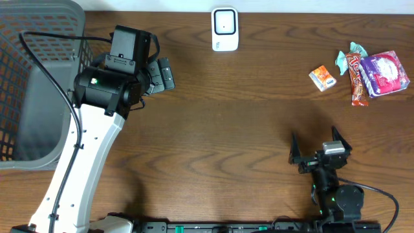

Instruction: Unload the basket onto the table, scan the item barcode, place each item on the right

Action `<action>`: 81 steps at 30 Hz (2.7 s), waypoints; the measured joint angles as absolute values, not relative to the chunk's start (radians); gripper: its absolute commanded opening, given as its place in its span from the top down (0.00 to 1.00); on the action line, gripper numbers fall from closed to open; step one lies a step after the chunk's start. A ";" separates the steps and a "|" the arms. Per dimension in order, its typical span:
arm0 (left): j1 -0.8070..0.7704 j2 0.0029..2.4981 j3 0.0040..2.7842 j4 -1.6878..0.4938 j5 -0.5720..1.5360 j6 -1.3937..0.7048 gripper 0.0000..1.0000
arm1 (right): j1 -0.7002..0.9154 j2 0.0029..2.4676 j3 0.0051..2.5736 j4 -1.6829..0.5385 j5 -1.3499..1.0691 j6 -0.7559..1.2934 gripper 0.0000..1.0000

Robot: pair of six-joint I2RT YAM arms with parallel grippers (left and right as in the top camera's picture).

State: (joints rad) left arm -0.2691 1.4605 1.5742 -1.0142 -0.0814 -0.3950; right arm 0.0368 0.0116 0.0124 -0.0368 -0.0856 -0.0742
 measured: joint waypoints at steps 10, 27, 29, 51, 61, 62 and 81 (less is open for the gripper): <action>-0.269 1.460 1.574 -1.014 -0.081 -0.395 0.02 | 0.029 0.012 0.009 -0.073 -0.011 -0.043 0.01; -0.269 1.460 1.574 -1.014 -0.081 -0.395 0.02 | 0.029 0.012 0.009 -0.072 0.019 0.034 0.01; -0.269 1.460 1.574 -1.014 -0.081 -0.395 0.02 | 0.029 0.012 0.009 -0.072 0.019 0.034 0.01; -0.269 1.460 1.574 -1.014 -0.082 -0.393 0.02 | 0.029 0.012 0.009 -0.072 0.018 0.035 0.01; -0.269 1.460 1.574 -1.057 -0.106 -0.365 0.02 | 0.029 0.012 0.009 -0.072 0.018 0.037 0.01; -0.269 1.460 1.574 -1.059 -0.107 -0.365 0.02 | 0.029 0.012 0.009 -0.072 0.018 0.038 0.01; -0.269 0.966 0.926 -0.512 -0.111 -0.328 0.02 | 0.029 0.012 0.009 -0.072 0.015 0.038 0.01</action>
State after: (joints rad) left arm -0.2691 0.9665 0.9257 -0.5121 -0.1108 -0.3283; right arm 0.0292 0.0116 0.0090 -0.0719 0.0154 0.0380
